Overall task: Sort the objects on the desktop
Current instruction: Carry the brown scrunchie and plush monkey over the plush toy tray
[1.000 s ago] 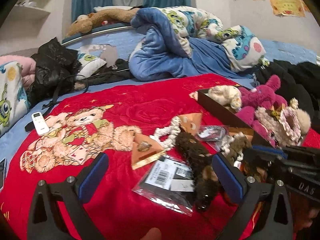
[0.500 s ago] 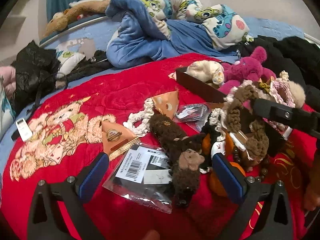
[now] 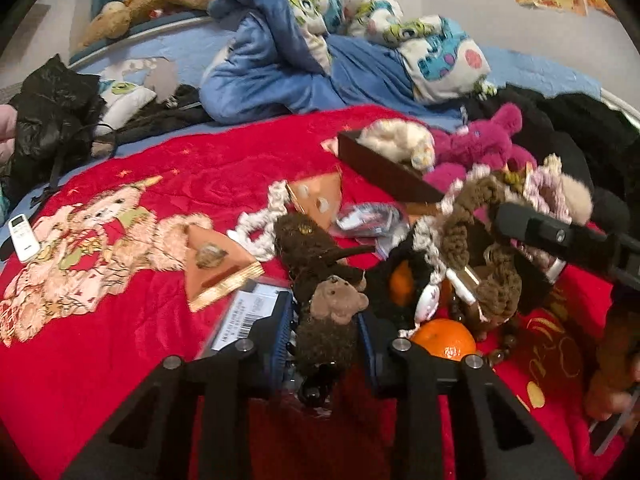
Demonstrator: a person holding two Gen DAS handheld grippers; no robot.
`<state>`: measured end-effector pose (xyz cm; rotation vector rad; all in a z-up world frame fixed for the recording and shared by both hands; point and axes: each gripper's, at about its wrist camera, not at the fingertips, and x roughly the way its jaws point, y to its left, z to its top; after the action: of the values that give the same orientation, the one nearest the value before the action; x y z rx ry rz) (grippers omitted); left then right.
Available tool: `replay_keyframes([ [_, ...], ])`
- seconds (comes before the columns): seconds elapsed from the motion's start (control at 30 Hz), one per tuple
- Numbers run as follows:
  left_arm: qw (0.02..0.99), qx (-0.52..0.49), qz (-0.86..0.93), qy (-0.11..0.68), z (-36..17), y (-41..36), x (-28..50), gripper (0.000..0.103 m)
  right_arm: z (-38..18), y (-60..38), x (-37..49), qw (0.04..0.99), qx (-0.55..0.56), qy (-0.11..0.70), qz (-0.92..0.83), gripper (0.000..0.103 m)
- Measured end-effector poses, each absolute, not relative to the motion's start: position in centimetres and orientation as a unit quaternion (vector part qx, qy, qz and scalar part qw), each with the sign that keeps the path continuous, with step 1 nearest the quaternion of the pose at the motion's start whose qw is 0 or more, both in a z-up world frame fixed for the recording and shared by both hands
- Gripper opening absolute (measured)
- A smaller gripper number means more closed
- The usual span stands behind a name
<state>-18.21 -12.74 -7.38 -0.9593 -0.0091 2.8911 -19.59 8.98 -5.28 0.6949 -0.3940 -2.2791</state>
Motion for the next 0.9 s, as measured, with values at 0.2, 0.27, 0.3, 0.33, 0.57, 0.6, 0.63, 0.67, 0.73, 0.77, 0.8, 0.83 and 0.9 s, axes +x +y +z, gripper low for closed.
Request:
replay_keyframes([
  [0.2,0.039,-0.274,0.961,-0.027,-6.1,-13.9,-16.7,0.031,-5.3,9.0,-19.6,0.355,0.268,-0.155,-0.882,0.015],
  [0.27,0.037,-0.271,0.962,-0.029,-6.0,-14.1,-16.7,0.031,-5.3,9.1,-19.5,0.355,0.268,-0.156,-0.882,0.015],
  [0.3,0.034,-0.269,0.962,-0.030,-6.0,-14.1,-16.6,0.031,-5.3,9.1,-19.5,0.355,0.267,-0.156,-0.882,0.015],
  [0.33,0.029,-0.268,0.962,-0.031,-5.9,-14.2,-16.6,0.031,-5.3,9.1,-19.5,0.355,0.267,-0.157,-0.882,0.015],
  [0.57,0.016,-0.271,0.961,-0.049,-6.2,-14.8,-16.5,0.031,-5.2,9.3,-19.4,0.356,0.262,-0.159,-0.883,0.015],
  [0.6,0.006,-0.269,0.962,-0.046,-6.2,-14.8,-16.5,0.031,-5.2,9.3,-19.4,0.356,0.261,-0.159,-0.883,0.015],
  [0.63,-0.004,-0.267,0.963,-0.043,-6.1,-14.7,-16.4,0.031,-5.2,9.3,-19.4,0.357,0.261,-0.160,-0.883,0.015],
  [0.67,-0.005,-0.264,0.964,-0.043,-6.1,-14.7,-16.3,0.031,-5.3,9.4,-19.4,0.357,0.260,-0.161,-0.883,0.015],
  [0.73,0.003,-0.258,0.965,-0.045,-6.0,-14.7,-16.1,0.031,-5.2,9.6,-19.4,0.358,0.258,-0.166,-0.882,0.015],
  [0.77,0.006,-0.255,0.966,-0.043,-5.9,-14.6,-16.0,0.031,-5.2,9.6,-19.5,0.359,0.256,-0.169,-0.881,0.015],
  [0.8,0.007,-0.252,0.967,-0.039,-5.8,-14.4,-15.9,0.031,-5.2,9.8,-19.4,0.360,0.254,-0.172,-0.881,0.015],
  [0.83,0.008,-0.249,0.968,-0.032,-5.7,-14.2,-15.8,0.031,-5.2,9.9,-19.4,0.361,0.253,-0.175,-0.881,0.015],
  [0.9,0.013,-0.244,0.969,-0.027,-5.6,-13.9,-15.6,0.031,-5.1,10.0,-19.3,0.363,0.250,-0.179,-0.880,0.015],
])
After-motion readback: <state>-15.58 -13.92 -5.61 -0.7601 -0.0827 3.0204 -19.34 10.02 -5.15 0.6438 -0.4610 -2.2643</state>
